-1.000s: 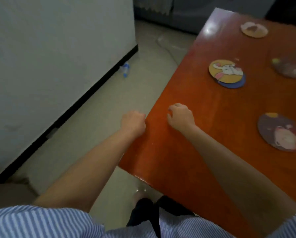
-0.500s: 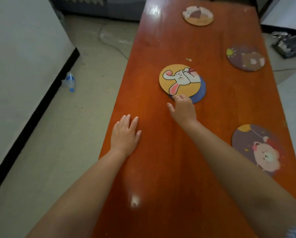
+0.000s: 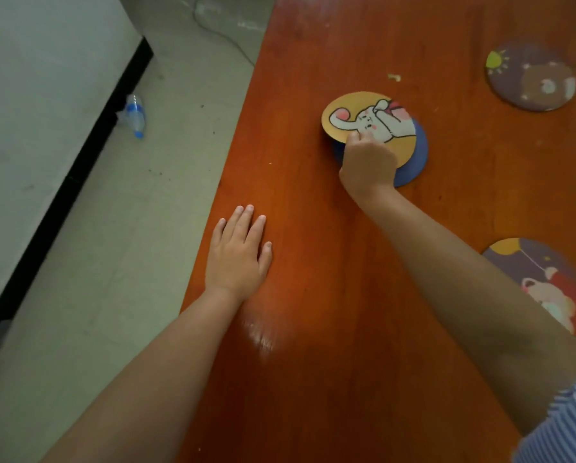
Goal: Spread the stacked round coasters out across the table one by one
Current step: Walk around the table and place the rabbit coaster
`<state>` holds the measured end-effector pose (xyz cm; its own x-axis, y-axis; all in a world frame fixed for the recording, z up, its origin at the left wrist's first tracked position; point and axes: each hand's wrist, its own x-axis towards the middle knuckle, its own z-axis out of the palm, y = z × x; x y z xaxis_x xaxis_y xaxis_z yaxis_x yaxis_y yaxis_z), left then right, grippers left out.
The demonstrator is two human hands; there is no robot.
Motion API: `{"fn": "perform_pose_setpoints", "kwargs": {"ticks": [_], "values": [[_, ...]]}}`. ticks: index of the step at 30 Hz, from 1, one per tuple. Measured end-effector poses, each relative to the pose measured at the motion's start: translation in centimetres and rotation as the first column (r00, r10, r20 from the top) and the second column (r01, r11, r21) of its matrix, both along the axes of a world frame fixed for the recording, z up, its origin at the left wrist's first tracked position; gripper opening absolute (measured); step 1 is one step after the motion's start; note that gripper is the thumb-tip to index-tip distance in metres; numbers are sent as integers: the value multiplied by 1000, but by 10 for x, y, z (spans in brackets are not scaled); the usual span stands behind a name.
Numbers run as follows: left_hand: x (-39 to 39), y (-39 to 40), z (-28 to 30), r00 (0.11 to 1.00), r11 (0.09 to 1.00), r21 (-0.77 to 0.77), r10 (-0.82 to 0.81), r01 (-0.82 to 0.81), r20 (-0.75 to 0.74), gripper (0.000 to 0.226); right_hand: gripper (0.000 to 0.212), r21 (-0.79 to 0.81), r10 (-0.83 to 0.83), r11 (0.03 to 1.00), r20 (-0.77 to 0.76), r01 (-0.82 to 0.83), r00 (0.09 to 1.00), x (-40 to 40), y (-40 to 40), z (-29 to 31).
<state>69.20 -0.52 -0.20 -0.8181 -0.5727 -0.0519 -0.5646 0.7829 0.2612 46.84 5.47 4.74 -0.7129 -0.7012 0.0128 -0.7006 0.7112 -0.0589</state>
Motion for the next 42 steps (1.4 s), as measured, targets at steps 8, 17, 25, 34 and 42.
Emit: {"fn": "perform_pose_setpoints", "kwargs": {"ticks": [8,17,25,34,42], "values": [[3,2,12,995,998,34,-52,56,-84,32,14,303,185,927,140,-220,973,89,126,35],[122,59,25,949,984,131,-74,119,-308,16,36,338,-327,939,826,61,460,242,151,39],[196,97,35,995,905,424,29,13,-92,35,22,-106,-415,799,616,592,669,278,182,15],[154,141,42,927,690,642,362,-335,94,37,23,69,-602,521,736,851,309,281,222,16],[116,185,42,989,789,598,142,-141,47,28,19,8,-585,570,706,822,399,266,309,18]]}}
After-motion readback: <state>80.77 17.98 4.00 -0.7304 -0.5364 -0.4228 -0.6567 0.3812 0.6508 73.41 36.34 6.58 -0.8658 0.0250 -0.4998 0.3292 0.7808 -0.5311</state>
